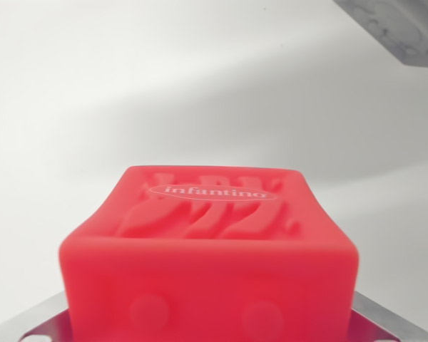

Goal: Destack cube

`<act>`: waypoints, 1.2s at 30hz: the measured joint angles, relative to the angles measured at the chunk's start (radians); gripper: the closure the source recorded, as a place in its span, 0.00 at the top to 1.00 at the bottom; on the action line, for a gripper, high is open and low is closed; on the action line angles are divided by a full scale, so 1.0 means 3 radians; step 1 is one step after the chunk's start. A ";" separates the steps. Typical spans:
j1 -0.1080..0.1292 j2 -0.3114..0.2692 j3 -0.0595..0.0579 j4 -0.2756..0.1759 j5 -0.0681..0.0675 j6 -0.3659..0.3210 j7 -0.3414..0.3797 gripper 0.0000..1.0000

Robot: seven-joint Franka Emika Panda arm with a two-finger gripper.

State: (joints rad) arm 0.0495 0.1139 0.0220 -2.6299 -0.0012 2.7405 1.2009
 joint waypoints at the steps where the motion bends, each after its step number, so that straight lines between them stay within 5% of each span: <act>1: 0.0010 0.0007 0.0000 -0.0005 -0.0001 0.0013 0.0038 0.00; 36: 0.0309 0.0242 -0.0017 -0.0102 -0.0009 0.0348 0.1139 0.00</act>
State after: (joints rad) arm 0.1421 0.1866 0.0169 -2.6605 -0.0038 2.8450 1.5425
